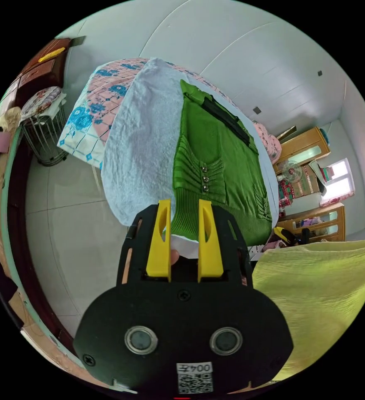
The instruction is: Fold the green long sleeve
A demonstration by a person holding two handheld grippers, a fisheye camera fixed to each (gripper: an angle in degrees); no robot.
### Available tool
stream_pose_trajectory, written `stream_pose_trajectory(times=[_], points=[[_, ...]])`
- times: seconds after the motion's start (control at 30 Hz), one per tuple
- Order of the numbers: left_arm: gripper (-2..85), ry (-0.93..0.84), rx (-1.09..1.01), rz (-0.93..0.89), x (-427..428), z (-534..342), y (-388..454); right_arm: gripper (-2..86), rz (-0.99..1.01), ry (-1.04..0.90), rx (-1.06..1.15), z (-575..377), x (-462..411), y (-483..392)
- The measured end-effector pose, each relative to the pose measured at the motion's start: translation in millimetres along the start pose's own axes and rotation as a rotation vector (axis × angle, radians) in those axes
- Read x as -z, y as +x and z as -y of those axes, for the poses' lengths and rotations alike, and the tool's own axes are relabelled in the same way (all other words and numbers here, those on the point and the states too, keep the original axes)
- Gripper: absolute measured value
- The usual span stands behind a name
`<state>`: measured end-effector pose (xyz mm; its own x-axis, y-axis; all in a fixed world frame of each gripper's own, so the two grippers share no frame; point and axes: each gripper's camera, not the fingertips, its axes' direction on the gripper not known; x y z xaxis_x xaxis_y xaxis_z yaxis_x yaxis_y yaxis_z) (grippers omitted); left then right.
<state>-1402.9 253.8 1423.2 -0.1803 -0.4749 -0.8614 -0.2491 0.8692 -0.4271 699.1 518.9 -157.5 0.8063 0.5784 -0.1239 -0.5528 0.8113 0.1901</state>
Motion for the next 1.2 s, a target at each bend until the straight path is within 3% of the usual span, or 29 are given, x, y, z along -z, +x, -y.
stream_pose_trajectory(times=[0.23,0.6,1.2], points=[[10.2,0.046,0.131,-0.075,13,-39,-38,8.2,0.010,0.013,0.008,7,1,-4],[11.4,0.023,0.044,-0.025,12,-48,-44,8.0,0.013,0.035,-0.032,30,-1,-3],[6.7,0.016,0.058,-0.180,5,-52,-64,6.6,0.044,-0.117,-0.035,25,-31,7]])
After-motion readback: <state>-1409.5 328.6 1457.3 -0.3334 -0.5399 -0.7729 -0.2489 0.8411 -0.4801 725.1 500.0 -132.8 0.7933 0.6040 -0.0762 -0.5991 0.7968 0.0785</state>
